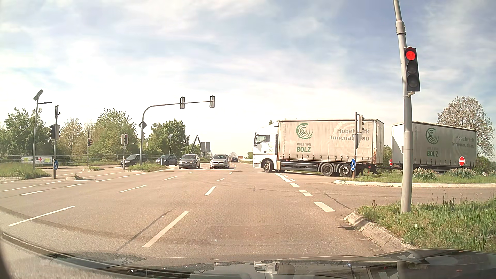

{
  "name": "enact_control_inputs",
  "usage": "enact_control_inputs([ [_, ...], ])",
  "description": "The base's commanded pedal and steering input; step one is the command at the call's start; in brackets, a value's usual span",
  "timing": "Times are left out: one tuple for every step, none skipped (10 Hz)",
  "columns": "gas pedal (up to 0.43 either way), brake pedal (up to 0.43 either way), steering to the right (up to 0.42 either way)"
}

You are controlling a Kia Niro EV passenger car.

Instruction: Follow the waypoints while adhering to traffic rules and regulations

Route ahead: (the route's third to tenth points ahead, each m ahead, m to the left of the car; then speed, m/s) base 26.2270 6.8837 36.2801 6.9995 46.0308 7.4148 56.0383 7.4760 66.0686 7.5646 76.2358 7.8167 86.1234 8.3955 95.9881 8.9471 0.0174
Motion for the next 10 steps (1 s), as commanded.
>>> enact_control_inputs([
  [0.000, 0.213, 0.006],
  [0.000, 0.213, 0.006],
  [0.000, 0.213, 0.006],
  [0.000, 0.207, 0.006],
  [0.000, 0.213, 0.006],
  [0.000, 0.213, 0.005],
  [0.000, 0.213, 0.005],
  [0.000, 0.213, 0.006],
  [0.000, 0.213, 0.006],
  [0.000, 0.213, 0.005],
])
